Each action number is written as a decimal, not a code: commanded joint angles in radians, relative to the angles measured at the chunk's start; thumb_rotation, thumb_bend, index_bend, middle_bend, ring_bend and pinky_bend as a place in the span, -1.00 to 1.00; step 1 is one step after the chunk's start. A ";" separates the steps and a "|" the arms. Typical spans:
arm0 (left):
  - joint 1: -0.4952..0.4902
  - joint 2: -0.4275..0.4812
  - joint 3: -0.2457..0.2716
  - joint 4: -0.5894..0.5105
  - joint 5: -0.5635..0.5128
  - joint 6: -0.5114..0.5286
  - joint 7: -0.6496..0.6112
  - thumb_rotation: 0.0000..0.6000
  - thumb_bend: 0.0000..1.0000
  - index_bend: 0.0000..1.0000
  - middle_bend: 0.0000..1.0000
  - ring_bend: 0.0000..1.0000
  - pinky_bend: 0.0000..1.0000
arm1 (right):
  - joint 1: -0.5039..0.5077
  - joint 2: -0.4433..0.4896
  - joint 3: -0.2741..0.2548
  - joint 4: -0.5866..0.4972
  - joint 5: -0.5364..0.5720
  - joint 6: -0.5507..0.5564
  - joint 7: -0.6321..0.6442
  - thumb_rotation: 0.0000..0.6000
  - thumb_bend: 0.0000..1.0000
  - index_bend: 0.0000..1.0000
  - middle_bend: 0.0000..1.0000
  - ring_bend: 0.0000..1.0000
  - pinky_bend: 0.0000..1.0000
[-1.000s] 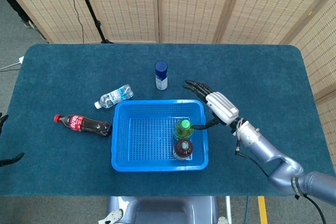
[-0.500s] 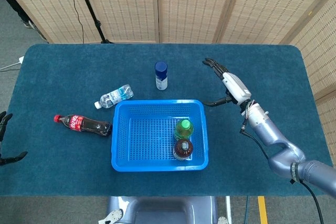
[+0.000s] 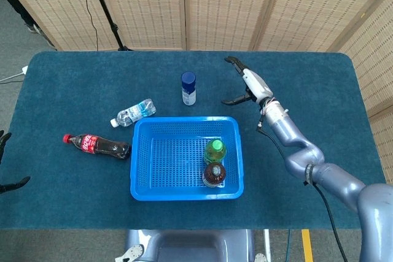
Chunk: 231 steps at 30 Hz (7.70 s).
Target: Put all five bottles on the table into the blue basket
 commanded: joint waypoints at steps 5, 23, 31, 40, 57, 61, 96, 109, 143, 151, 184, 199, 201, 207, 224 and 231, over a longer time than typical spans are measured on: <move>-0.014 -0.012 -0.015 0.008 -0.040 -0.026 0.025 1.00 -0.96 -1.00 -1.00 -1.00 -1.00 | 0.143 -0.191 0.030 0.280 0.007 -0.152 0.098 1.00 -1.00 -1.00 -1.00 -1.00 -1.00; -0.040 -0.034 -0.037 0.038 -0.116 -0.085 0.061 1.00 -0.96 -1.00 -1.00 -1.00 -1.00 | 0.300 -0.388 0.049 0.563 -0.016 -0.265 0.266 1.00 -1.00 -0.77 -0.75 -0.99 -0.77; -0.041 -0.035 -0.038 0.042 -0.121 -0.089 0.059 1.00 -0.96 -1.00 -1.00 -1.00 -1.00 | 0.323 -0.430 0.068 0.641 0.006 -0.282 0.277 1.00 -0.99 -0.10 0.04 -0.27 0.02; -0.040 -0.034 -0.036 0.041 -0.115 -0.088 0.057 1.00 -0.96 -1.00 -1.00 -1.00 -1.00 | 0.313 -0.440 0.082 0.657 0.025 -0.254 0.267 1.00 -0.60 0.14 0.27 0.08 0.52; -0.031 -0.019 -0.022 0.032 -0.072 -0.072 0.018 1.00 -0.96 -1.00 -1.00 -1.00 -1.00 | 0.177 -0.127 0.037 0.220 -0.084 0.059 0.315 1.00 -0.57 0.15 0.27 0.09 0.55; -0.030 -0.018 -0.017 0.028 -0.060 -0.068 0.019 1.00 -0.96 -1.00 -1.00 -1.00 -1.00 | 0.118 0.014 0.022 -0.014 -0.111 0.116 0.285 1.00 -0.57 0.15 0.27 0.09 0.55; -0.009 -0.003 0.004 0.008 0.004 -0.019 -0.010 1.00 -0.96 -1.00 -1.00 -1.00 -1.00 | -0.036 0.232 -0.146 -0.487 -0.229 0.188 0.010 1.00 -0.57 0.14 0.26 0.07 0.53; -0.007 0.000 0.005 0.008 0.008 -0.014 -0.020 1.00 -0.96 -1.00 -1.00 -1.00 -1.00 | -0.027 0.201 -0.196 -0.417 -0.311 0.227 0.034 1.00 -1.00 -0.71 -0.78 -0.88 0.12; -0.294 -0.004 -0.004 0.052 0.122 -0.357 0.034 1.00 -0.96 -1.00 -1.00 -1.00 -1.00 | -0.553 0.551 -0.296 -0.596 -0.279 0.735 -0.409 1.00 -1.00 -0.93 -1.00 -1.00 -0.72; -0.371 -0.083 0.003 0.055 0.069 -0.461 0.179 1.00 -0.96 -1.00 -1.00 -1.00 -1.00 | -0.655 0.506 -0.299 -0.534 -0.245 0.808 -0.448 1.00 -1.00 -0.97 -1.00 -1.00 -0.73; -0.463 -0.369 -0.010 0.234 -0.181 -0.465 0.477 1.00 -0.49 -0.12 -0.17 -0.26 -0.11 | -0.797 0.456 -0.242 -0.550 -0.275 0.944 -0.445 1.00 -1.00 -1.00 -1.00 -1.00 -0.73; -0.392 -0.170 -0.027 0.054 -0.017 -0.269 0.274 1.00 -0.30 0.07 -0.01 -0.13 -0.02 | -0.803 0.452 -0.233 -0.558 -0.299 0.929 -0.451 1.00 -1.00 -0.99 -1.00 -1.00 -0.73; -0.383 -0.115 -0.030 0.002 0.028 -0.232 0.239 1.00 -0.30 0.07 -0.01 -0.13 -0.02 | -0.804 0.452 -0.232 -0.560 -0.301 0.927 -0.451 1.00 -1.00 -0.99 -1.00 -1.00 -0.73; -0.387 -0.041 -0.063 -0.118 0.087 -0.169 0.230 1.00 -0.30 0.07 -0.01 -0.13 -0.02 | -0.804 0.451 -0.231 -0.566 -0.311 0.923 -0.455 1.00 -1.00 -0.99 -1.00 -1.00 -0.73; -0.683 -0.267 -0.210 -0.263 -0.251 -0.382 0.581 1.00 -0.31 0.07 -0.01 -0.13 -0.02 | -0.801 0.457 -0.227 -0.557 -0.314 0.897 -0.418 1.00 -1.00 -0.99 -1.00 -1.00 -0.73; -0.782 -0.390 -0.229 -0.210 -0.424 -0.387 0.694 1.00 -0.31 0.06 -0.01 -0.13 -0.02 | -0.797 0.456 -0.229 -0.554 -0.321 0.887 -0.410 1.00 -1.00 -0.99 -1.00 -1.00 -0.73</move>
